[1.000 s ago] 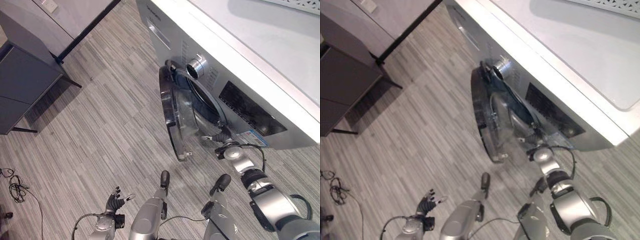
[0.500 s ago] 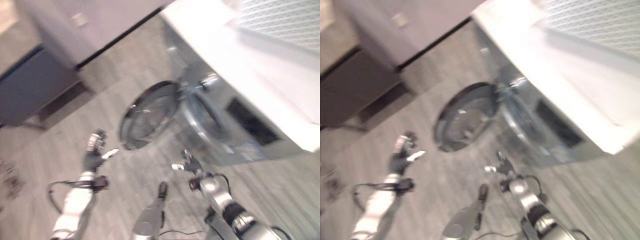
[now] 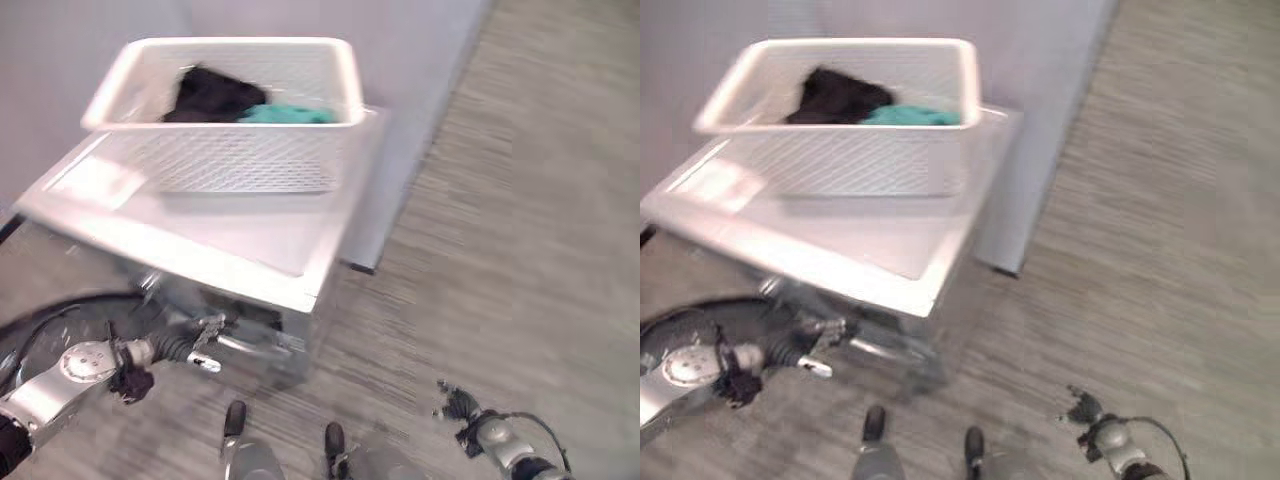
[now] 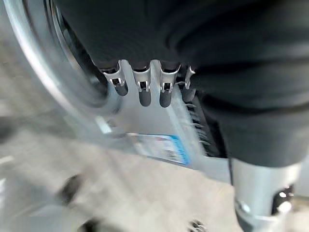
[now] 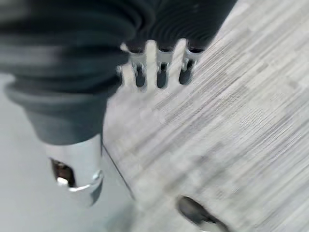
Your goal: Grab the laundry basket,head to the washer,open it,put in the laundry and shut it.
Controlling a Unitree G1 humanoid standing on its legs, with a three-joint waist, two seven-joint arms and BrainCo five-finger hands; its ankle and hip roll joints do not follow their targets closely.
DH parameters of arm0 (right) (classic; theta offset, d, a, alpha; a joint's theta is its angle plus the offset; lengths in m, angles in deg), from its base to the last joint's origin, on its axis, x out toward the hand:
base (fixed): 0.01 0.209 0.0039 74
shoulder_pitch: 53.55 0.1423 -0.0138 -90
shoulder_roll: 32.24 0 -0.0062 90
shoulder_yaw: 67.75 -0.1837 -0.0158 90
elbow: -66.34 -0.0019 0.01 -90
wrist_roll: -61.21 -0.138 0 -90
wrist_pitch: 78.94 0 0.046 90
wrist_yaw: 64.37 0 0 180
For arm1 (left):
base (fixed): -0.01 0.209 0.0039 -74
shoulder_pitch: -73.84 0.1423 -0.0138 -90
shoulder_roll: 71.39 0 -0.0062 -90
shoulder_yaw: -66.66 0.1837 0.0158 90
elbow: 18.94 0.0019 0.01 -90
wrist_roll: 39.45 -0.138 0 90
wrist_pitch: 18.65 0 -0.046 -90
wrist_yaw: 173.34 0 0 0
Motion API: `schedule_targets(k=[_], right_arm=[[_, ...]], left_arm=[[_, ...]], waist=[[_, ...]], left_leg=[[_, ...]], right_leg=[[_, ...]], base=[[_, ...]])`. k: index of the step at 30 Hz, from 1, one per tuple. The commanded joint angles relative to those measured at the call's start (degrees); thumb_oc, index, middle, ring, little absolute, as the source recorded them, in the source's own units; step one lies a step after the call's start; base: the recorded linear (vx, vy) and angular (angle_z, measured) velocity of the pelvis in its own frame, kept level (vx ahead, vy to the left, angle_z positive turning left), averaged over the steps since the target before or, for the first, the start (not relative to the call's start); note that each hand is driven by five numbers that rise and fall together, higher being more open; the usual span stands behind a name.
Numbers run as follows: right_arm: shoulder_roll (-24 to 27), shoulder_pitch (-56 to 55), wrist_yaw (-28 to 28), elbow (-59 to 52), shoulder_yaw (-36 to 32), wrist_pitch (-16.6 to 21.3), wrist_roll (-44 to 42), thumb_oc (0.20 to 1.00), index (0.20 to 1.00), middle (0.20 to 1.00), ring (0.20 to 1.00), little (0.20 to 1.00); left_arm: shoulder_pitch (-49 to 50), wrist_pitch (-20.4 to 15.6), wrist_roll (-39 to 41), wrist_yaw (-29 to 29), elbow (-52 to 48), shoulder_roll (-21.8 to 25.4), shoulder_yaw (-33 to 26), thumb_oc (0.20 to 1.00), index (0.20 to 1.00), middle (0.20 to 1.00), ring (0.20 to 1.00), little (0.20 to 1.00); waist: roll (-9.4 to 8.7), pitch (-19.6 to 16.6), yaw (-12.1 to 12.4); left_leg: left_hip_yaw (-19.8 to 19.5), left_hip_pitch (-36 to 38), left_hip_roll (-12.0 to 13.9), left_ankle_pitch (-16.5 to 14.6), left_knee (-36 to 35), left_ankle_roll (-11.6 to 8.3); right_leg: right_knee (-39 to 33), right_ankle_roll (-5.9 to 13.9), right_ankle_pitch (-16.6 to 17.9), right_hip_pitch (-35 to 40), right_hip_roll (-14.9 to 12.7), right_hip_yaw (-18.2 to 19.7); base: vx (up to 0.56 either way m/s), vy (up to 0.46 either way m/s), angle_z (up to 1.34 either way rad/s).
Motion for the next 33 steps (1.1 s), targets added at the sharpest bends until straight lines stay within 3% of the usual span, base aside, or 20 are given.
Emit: schedule_targets(k=[1,2,3,6,7,8,9,10,12,15,18,21,22,25,26,30,32,33], right_arm=[[-1.34,-0.11,0.17,0.16,-3.11,0.84,0.34,1.000,1.000,1.000,1.000,1.000],[-0.96,0.03,0.29,-0.07,-3.58,0.64,0.25,1.000,1.000,1.000,1.000,1.000],[-0.78,0.06,0.32,-2.72,-4.84,0.43,-0.45,1.000,1.000,1.000,1.000,1.000],[-0.63,0.22,0.39,-3.24,-5.13,0.35,-0.75,1.000,1.000,1.000,1.000,1.000],[-0.76,0.93,0.90,-2.64,-5.95,0.52,-1.21,1.000,1.000,1.000,1.000,1.000],[-1.00,1.24,0.64,-2.04,-5.21,0.38,-0.87,1.000,1.000,1.000,1.000,1.000],[-0.97,1.44,0.73,-1.75,-4.26,0.22,-0.48,1.000,1.000,1.000,1.000,1.000],[-0.78,0.56,0.78,-0.97,-3.84,0.34,-0.91,1.000,1.000,1.000,1.000,1.000],[-0.91,-0.78,0.53,-0.40,-3.35,0.33,-1.76,1.000,1.000,1.000,1.000,1.000],[-0.99,-0.49,0.93,0.87,-3.47,-0.09,-2.58,1.000,1.000,1.000,1.000,1.000],[-1.04,0.29,1.42,1.97,-3.62,-0.38,-3.88,1.000,1.000,1.000,1.000,1.000],[0.13,-0.24,1.97,-0.59,-5.61,-0.53,-6.58,1.000,1.000,1.000,1.000,1.000],[3.15,-3.55,3.38,-8.89,-10.93,-0.22,-8.35,1.000,1.000,1.000,1.000,1.000],[5.31,-6.92,4.32,-15.50,-15.54,-0.01,-9.06,1.000,1.000,1.000,1.000,1.000],[8.18,-9.02,7.57,-21.98,-24.06,1.11,-10.86,1.000,1.000,1.000,1.000,1.000],[10.83,-10.35,11.28,-28.96,-31.74,2.25,-9.87,1.000,1.000,1.000,1.000,1.000],[12.76,-10.02,13.24,-33.78,-36.34,2.90,-8.61,1.000,1.000,1.000,1.000,1.000],[12.76,-10.07,13.24,-33.86,-36.41,2.88,-8.62,1.000,1.000,1.000,1.000,1.000]], left_arm=[[3.52,0.24,-1.05,-2.83,-0.45,-2.85,0.29,1.000,1.000,1.000,1.000,1.000],[3.78,0.04,-1.86,-2.82,1.81,-3.48,0.92,1.000,1.000,1.000,1.000,1.000],[6.12,-0.93,-4.50,-2.53,5.46,-4.65,-0.31,1.000,1.000,1.000,1.000,1.000],[8.40,-0.96,-5.97,-2.33,7.24,-4.95,-2.09,1.000,1.000,1.000,1.000,1.000],[10.35,-1.08,-10.16,-1.66,10.56,-6.86,-4.24,1.000,1.000,1.000,1.000,1.000],[11.32,-1.05,-11.95,-2.20,12.30,-7.62,-5.05,1.000,1.000,1.000,1.000,1.000],[11.39,-0.83,-13.39,-2.12,14.51,-8.95,-5.56,1.000,1.000,1.000,1.000,1.000],[12.13,-0.95,-15.71,-2.04,15.16,-9.71,-6.05,1.000,1.000,1.000,1.000,1.000],[12.41,-0.99,-17.72,-1.86,16.07,-10.20,-6.37,1.000,1.000,1.000,1.000,1.000],[13.11,-0.85,-19.66,-1.40,15.09,-11.27,-6.57,1.000,1.000,1.000,1.000,1.000],[13.56,-0.56,-20.87,-0.01,14.94,-13.24,-6.95,1.000,1.000,1.000,1.000,1.000],[13.51,-0.62,-23.28,1.88,15.58,-17.19,-6.23,1.000,1.000,1.000,1.000,1.000],[14.05,0.19,-22.54,2.21,13.13,-20.41,-5.64,1.000,1.000,1.000,1.000,1.000],[14.95,0.45,-21.96,2.16,12.64,-22.12,-5.49,1.000,1.000,1.000,1.000,1.000],[16.46,1.35,-21.96,2.67,12.78,-24.94,-7.14,1.000,1.000,1.000,1.000,1.000],[17.76,1.41,-23.23,3.09,13.41,-26.41,-8.94,1.000,1.000,1.000,1.000,1.000],[17.69,1.18,-25.44,3.86,15.74,-27.47,-10.11,1.000,1.000,1.000,1.000,1.000],[17.63,1.14,-25.45,3.88,15.76,-27.49,-10.08,1.000,1.000,1.000,1.000,1.000]], waist=[[0.68,-2.86,2.69],[0.67,-2.88,2.29],[0.55,-2.89,1.92],[0.78,-2.88,2.53],[2.00,-1.98,3.71],[2.84,-1.66,3.08],[3.40,-1.24,3.15],[3.57,-1.64,3.26],[3.26,-1.81,3.56],[2.34,-2.14,4.52],[1.71,-3.28,5.56],[1.63,-3.07,5.42],[1.46,-1.63,3.79],[1.45,-1.34,2.27],[1.37,-0.76,-0.13],[1.95,-1.08,-0.95],[2.62,-2.16,-1.37],[2.59,-1.86,-1.33]], left_leg=[[2.49,2.11,1.38,2.53,-4.32,-0.33],[3.77,2.45,-1.13,0.46,-2.84,0.46],[8.49,3.70,-4.45,-2.08,-1.69,2.40],[11.05,4.15,-5.52,-2.86,-2.03,3.66],[14.35,4.75,-7.22,-3.97,-1.85,5.36],[15.51,6.33,-7.09,-5.06,-2.55,5.41],[16.56,6.74,-8.36,-4.09,-3.68,6.95],[16.77,7.24,-10.05,-3.18,-5.10,7.89],[16.62,8.76,-11.37,-2.51,-6.16,8.04],[17.19,9.15,-12.32,-2.61,-6.27,8.02],[17.75,8.17,-11.59,-2.26,-6.19,7.49],[18.00,6.61,-10.81,-0.08,-5.94,7.09],[18.48,3.27,-9.55,0.59,-1.93,5.84],[19.46,1.79,-7.90,-1.05,2.70,4.76],[23.95,1.89,-2.33,0.07,5.37,3.82],[21.43,4.25,0.75,1.97,2.67,2.71],[19.58,7.05,0.36,0.77,-1.29,2.82],[20.28,6.69,0.39,1.75,-1.28,3.27]], right_leg=[[-1.87,12.09,0.14,1.94,-22.06,-1.46],[-2.63,12.81,3.73,1.79,-24.64,-0.69],[-3.08,12.63,11.37,-0.96,-28.27,0.43],[-2.97,12.36,13.43,-2.99,-29.82,-1.39],[-0.42,11.51,14.76,-4.75,-31.89,-11.33],[0.90,11.67,11.33,-3.60,-30.78,-13.93],[6.05,10.21,6.75,-5.08,-26.88,-15.00],[8.15,8.95,1.16,-5.03,-20.76,-14.73],[10.86,7.53,-2.24,-5.65,-16.01,-12.46],[7.37,5.88,-3.24,-2.72,-13.98,-13.70],[-2.33,5.66,-2.38,0.95,-11.73,-12.89],[-6.14,4.83,-1.24,1.88,-10.56,-13.00],[-6.28,3.79,-2.06,2.37,-10.20,-13.43],[-6.02,3.38,-3.31,3.23,-10.27,-13.49],[-5.57,3.30,-3.57,3.33,-11.17,-13.95],[-5.35,3.96,-3.73,3.79,-11.87,-13.37],[-5.30,4.86,-3.79,4.19,-12.53,-13.22],[-5.26,4.63,-3.00,3.83,-12.65,-13.93]], base=[[0.12,0.408,-0.43],[0.09,0.610,-0.48],[0.08,0.603,-0.59],[-0.02,0.422,-0.95],[-0.01,0.425,-1.38],[-0.05,0.639,-1.24],[0.01,0.460,-0.76],[-0.01,0.396,-0.35],[0.07,0.152,-0.13],[0.02,-0.027,-0.15],[-0.05,-0.118,-0.06],[-0.14,-0.136,-0.14],[-0.14,-0.111,0.02],[-0.02,-0.025,0.46],[-0.08,0.077,0.43],[0.04,0.151,0.26],[0.06,0.183,-0.14],[0.06,0.281,0.01]])
